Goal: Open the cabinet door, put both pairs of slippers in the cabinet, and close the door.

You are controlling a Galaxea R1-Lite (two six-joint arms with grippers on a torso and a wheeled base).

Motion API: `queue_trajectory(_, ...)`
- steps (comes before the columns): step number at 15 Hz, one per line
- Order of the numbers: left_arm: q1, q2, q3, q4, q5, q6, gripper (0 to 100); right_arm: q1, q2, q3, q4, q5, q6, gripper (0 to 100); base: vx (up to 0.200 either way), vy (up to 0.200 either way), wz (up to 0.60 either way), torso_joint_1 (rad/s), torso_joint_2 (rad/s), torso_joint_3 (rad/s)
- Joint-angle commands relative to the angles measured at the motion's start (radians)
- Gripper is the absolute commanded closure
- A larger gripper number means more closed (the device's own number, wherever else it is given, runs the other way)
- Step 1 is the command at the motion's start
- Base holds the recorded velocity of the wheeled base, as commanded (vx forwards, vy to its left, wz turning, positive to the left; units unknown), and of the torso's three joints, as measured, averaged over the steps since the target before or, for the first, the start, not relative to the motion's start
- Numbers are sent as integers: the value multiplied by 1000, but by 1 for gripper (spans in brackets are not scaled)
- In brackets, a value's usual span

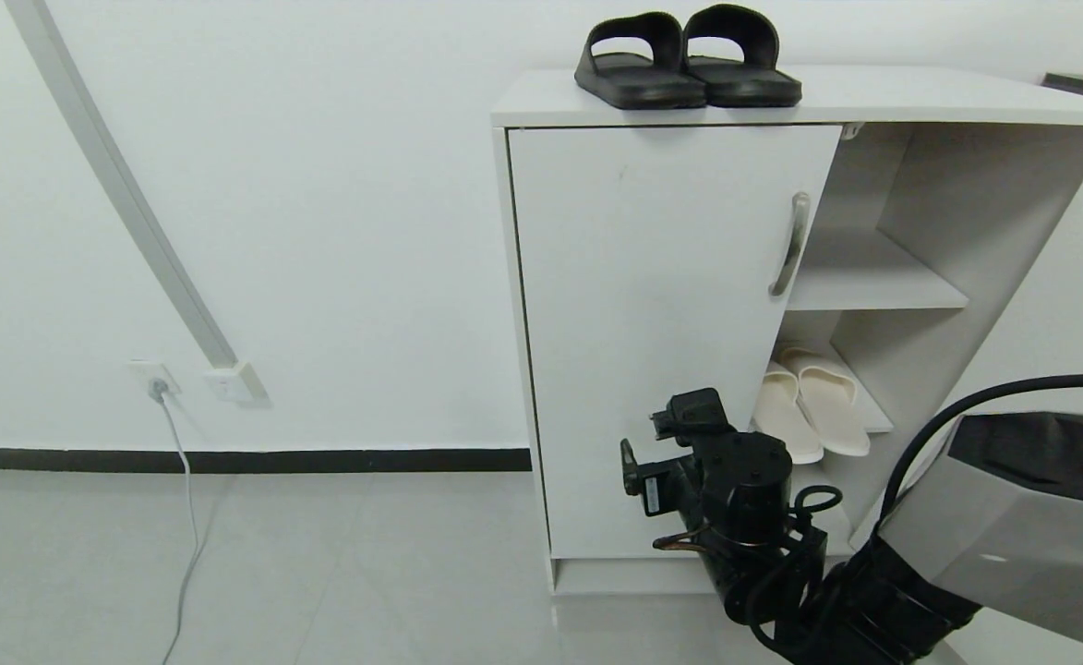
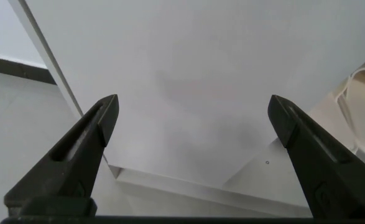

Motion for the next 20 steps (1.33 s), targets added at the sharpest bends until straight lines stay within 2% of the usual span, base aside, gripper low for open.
queue_trajectory(1,0,1,-1,-1,1,0,100,6,-17,6,-2,0,-1,0,0,0,0,32,-373,-315)
queue_trajectory(10,0,1,-1,-1,1,0,100,14,-43,23,-2,-2,-15,0,0,0,0,92,-439,-343)
queue_trajectory(20,0,1,-1,-1,-1,3,100,12,-47,40,-16,-2,-16,0,0,0,0,173,-491,-317)
